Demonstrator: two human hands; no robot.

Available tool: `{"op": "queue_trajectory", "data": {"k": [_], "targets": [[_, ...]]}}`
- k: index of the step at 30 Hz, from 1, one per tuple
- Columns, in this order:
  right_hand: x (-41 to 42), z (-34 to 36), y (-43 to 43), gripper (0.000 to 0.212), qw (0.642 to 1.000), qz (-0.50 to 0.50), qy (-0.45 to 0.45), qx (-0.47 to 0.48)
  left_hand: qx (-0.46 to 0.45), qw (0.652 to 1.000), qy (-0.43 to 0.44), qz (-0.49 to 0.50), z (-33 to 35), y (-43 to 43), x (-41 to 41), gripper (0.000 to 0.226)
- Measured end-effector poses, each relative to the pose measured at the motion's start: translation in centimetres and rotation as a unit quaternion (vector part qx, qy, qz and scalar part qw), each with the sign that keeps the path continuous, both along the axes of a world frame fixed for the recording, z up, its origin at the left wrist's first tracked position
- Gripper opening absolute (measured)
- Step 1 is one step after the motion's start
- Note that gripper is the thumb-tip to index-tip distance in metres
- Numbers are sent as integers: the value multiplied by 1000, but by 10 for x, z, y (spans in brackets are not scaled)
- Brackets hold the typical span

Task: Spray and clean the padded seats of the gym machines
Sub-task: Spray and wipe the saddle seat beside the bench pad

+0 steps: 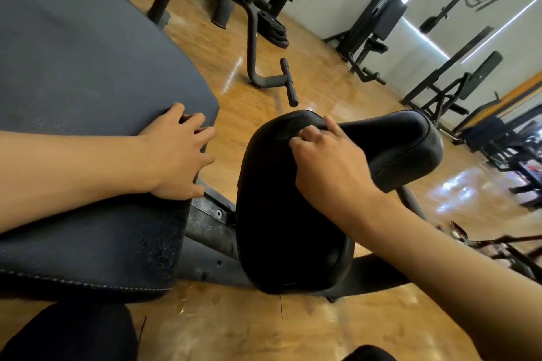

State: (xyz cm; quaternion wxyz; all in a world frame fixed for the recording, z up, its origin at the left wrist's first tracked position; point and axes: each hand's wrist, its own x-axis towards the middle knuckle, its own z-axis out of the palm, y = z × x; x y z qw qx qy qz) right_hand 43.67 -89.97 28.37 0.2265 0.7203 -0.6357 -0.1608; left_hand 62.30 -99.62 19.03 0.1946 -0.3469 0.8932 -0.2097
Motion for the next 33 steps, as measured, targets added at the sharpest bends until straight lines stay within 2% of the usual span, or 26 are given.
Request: {"op": "queue_trajectory", "data": {"k": [3, 5, 7, 9, 12, 18, 21, 23, 27, 29, 31, 33], "targets": [[-33, 51, 14, 28, 994, -30, -2, -105, -1, 1000, -9, -2, 0, 0, 0, 71], [-54, 77, 25, 29, 984, -58, -40, -162, -8, 1000, -13, -5, -3, 1, -1, 69], [-60, 83, 25, 29, 977, -83, -79, -181, -10, 1000, -10, -4, -4, 0, -1, 69], [-55, 71, 16, 28, 973, -118, -55, -190, -10, 1000, -8, -3, -4, 0, -1, 70], [-26, 41, 1, 31, 986, -109, 9, -127, -16, 1000, -3, -5, -4, 0, 0, 70], [16, -24, 3, 33, 999, -13, -6, 32, -13, 1000, 1, 0, -3, 2, 1, 72], [4, -21, 22, 38, 996, 33, -14, 86, -8, 1000, 1, 2, -1, 4, 0, 72], [-15, 3, 31, 45, 997, 48, -8, 66, -4, 1000, -4, 5, 1, 5, 0, 71], [-57, 62, 31, 37, 993, -21, -11, -119, -7, 1000, -4, 2, 1, 4, -1, 68], [-54, 60, 23, 34, 985, -31, -21, -169, -10, 1000, -5, 3, 1, 3, -1, 68], [-43, 35, 19, 34, 987, -3, -14, -162, -14, 1000, -6, 1, 1, 3, -2, 69], [-25, -1, 24, 39, 995, 28, -30, -88, -15, 1000, -6, 3, -1, 3, -2, 70]]}}
